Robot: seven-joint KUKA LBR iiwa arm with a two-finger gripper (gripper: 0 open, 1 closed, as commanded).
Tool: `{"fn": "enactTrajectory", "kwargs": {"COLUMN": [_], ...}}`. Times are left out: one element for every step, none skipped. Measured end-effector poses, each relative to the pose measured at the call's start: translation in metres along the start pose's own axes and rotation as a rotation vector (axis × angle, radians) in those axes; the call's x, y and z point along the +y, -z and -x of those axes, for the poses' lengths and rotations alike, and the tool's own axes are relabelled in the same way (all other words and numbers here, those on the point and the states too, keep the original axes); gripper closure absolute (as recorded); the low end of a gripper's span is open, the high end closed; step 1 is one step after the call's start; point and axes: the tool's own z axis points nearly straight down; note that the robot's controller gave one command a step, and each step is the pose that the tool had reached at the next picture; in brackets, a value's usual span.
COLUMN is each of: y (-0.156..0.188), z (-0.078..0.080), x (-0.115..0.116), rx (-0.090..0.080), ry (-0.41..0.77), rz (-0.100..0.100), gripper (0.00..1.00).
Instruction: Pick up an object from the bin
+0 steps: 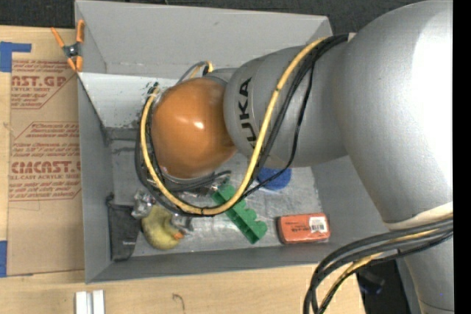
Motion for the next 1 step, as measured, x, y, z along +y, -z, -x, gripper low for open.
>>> {"fn": "enactTrajectory", "kwargs": {"y": [0.0198], "z": [0.0021], "x": [0.0019], "rx": [-0.016], "ry": [0.001], "rz": [0.001], "gripper": [1.0]}}
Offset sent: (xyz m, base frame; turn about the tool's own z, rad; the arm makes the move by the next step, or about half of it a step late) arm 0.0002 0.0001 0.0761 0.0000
